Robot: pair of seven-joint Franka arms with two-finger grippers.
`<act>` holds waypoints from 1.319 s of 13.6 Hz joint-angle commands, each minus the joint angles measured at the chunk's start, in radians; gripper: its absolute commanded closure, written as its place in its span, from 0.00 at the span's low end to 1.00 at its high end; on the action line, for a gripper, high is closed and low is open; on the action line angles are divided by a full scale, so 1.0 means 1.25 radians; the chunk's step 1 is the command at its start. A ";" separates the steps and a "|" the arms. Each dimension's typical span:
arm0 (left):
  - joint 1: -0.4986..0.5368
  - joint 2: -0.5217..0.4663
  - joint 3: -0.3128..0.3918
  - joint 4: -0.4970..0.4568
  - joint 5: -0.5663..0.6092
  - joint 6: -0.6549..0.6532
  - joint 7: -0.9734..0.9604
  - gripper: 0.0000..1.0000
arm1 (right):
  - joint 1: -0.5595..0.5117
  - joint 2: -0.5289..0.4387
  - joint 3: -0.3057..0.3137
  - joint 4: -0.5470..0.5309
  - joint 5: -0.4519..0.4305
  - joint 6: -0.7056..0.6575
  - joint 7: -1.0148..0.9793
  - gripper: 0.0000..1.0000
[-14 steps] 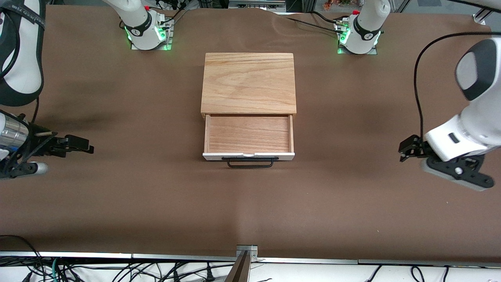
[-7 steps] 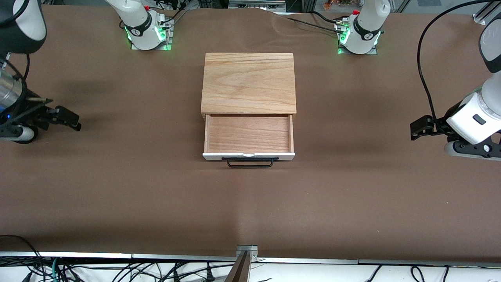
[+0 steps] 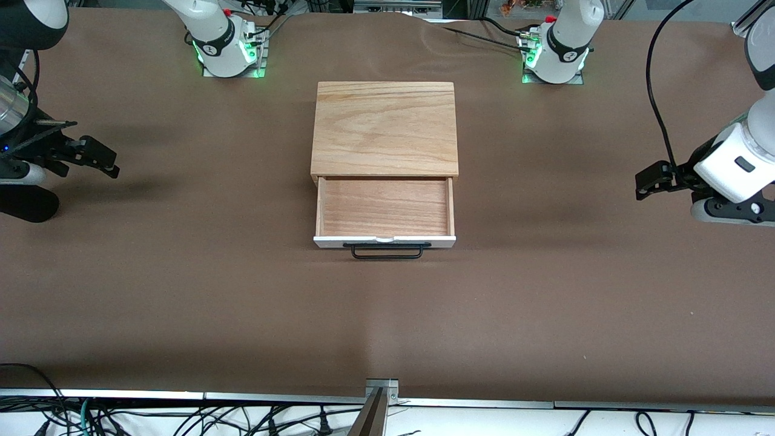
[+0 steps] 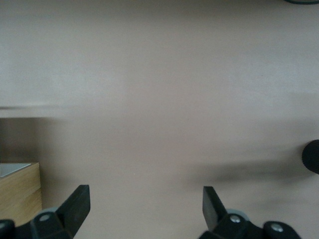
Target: Pull top drawer with both arms simultaneously
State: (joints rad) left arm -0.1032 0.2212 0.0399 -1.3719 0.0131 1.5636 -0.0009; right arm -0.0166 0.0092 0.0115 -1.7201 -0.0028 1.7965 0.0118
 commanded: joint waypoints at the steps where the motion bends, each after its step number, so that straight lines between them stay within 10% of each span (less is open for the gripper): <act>1: 0.021 -0.042 -0.006 -0.061 -0.033 0.003 -0.007 0.00 | -0.008 -0.017 0.012 -0.006 -0.008 -0.023 -0.014 0.00; 18: -0.002 -0.024 -0.010 -0.040 -0.030 0.007 -0.007 0.00 | -0.006 -0.021 0.017 -0.006 -0.005 -0.026 -0.025 0.00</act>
